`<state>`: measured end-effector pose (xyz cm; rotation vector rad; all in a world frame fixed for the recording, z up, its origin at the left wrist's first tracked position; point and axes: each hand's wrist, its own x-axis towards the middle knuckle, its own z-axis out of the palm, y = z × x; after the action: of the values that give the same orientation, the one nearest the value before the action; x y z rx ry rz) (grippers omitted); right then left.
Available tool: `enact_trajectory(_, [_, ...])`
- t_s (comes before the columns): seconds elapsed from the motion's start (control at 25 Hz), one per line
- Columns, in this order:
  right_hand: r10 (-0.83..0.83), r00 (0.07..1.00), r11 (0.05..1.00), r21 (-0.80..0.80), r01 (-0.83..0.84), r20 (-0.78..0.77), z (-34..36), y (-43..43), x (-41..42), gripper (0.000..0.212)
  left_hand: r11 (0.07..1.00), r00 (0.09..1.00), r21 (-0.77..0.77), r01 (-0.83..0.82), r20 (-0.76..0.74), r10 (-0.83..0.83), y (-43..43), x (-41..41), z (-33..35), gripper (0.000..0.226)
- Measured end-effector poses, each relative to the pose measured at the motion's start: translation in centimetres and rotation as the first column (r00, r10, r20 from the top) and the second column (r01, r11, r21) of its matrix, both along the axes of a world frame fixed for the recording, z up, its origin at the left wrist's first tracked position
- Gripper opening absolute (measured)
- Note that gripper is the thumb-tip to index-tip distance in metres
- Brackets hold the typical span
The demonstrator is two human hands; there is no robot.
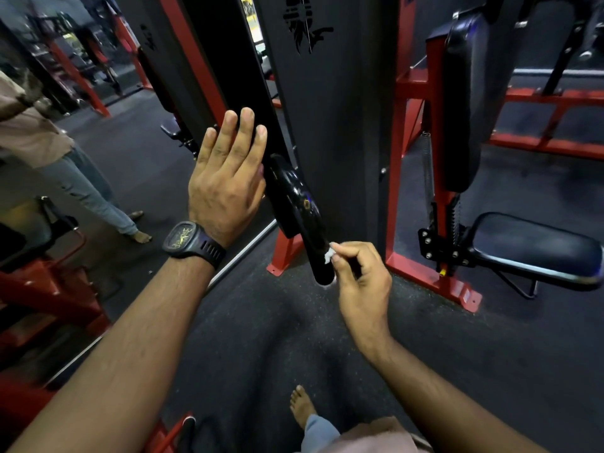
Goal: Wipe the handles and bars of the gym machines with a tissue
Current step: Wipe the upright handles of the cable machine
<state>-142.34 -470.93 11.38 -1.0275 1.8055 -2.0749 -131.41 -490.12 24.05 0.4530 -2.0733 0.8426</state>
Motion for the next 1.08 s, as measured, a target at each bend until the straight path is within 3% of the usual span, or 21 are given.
enact_trajectory(0.16, [0.04,0.978,0.994,0.093,-0.06,0.206,-0.1,0.3,0.3,0.017,1.0,1.0,-0.006,0.001,0.007,-0.001,0.0,0.2,0.0,0.044])
enact_trajectory(0.32, [0.039,0.957,0.986,0.147,-0.085,0.287,-0.3,0.1,0.3,0.017,1.0,1.0,0.014,0.022,0.0,-0.022,-0.1,0.1,0.0,0.044])
enact_trajectory(0.44, [0.07,0.919,0.992,0.068,-0.104,0.388,0.8,0.0,0.1,0.013,1.0,1.0,0.004,0.027,-0.008,-0.027,-0.1,0.1,0.0,0.043])
enact_trajectory(0.6, [0.136,0.907,0.981,0.072,-0.179,0.4,2.4,-1.2,-0.9,0.019,0.999,1.0,0.011,0.03,-0.009,-0.029,-0.1,0.3,-0.1,0.043])
enact_trajectory(0.84, [0.395,0.823,0.906,-0.026,-0.422,0.407,5.8,-2.5,-3.5,0.015,0.999,0.999,-0.008,0.037,0.006,-0.037,-0.2,0.6,0.1,0.044])
enact_trajectory(1.08, [0.435,0.805,0.884,-0.024,-0.466,0.403,8.7,-4.3,-4.1,0.014,0.999,0.999,-0.013,0.038,0.002,-0.038,-0.3,0.7,0.1,0.043])
